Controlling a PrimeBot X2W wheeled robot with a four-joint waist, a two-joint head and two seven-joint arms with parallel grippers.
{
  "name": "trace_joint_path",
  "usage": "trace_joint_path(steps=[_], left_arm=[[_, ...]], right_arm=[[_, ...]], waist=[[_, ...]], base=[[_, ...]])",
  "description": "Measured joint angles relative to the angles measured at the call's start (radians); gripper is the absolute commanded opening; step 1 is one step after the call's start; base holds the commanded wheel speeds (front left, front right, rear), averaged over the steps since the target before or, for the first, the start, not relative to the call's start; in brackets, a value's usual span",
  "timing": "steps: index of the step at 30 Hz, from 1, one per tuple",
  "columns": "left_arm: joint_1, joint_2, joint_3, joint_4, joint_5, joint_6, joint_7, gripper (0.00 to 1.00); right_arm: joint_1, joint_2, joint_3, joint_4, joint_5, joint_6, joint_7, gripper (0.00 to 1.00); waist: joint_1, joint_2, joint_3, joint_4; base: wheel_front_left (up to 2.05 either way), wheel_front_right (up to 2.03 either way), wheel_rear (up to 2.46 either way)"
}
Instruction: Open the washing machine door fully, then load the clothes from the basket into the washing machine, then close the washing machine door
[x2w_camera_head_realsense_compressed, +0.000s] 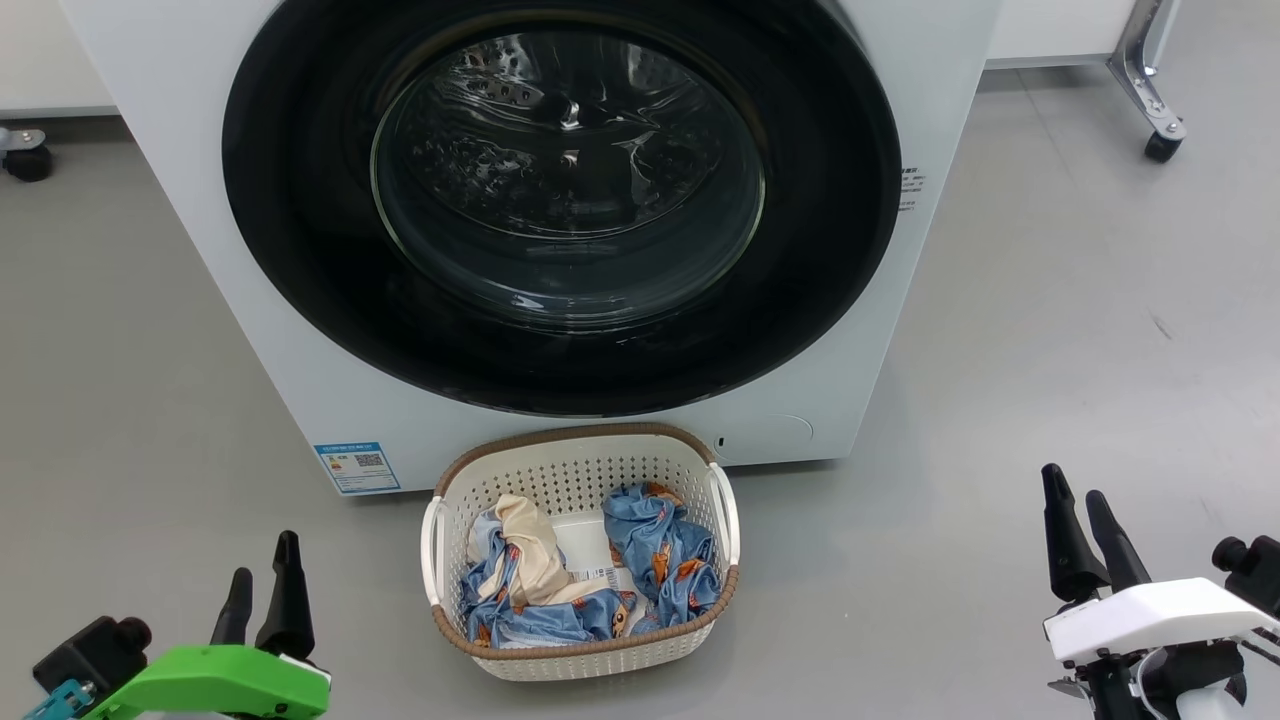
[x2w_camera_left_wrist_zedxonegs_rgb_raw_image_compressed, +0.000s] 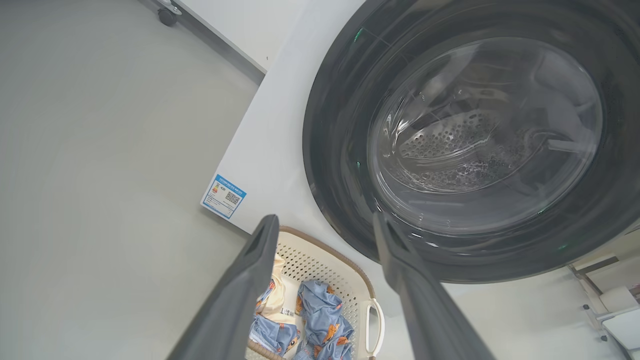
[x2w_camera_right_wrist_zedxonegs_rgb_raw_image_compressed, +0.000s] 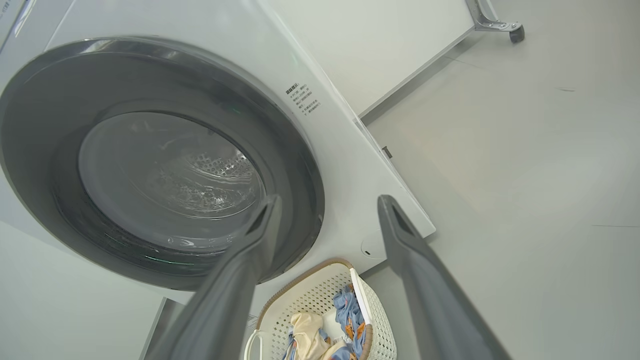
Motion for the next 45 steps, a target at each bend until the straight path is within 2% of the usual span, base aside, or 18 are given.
trace_joint_path(steps=[4,45], left_arm=[[0.006,0.0,-0.005,-0.008,0.06,0.006,-0.014,1.0],[0.082,0.0,-0.03,-0.083,0.659,0.027,-0.15,1.0]], right_arm=[[0.001,-0.004,0.011,0.0,-0.069,-0.009,-0.016,1.0],[0.024,-0.02,0.077,-0.047,-0.689,-0.009,-0.136,1.0]], waist=[[0.0,0.0,0.0,0.001],[0.0,0.0,-0.002,0.005]], base=[[0.0,0.0,0.0],[0.0,0.0,0.0]])
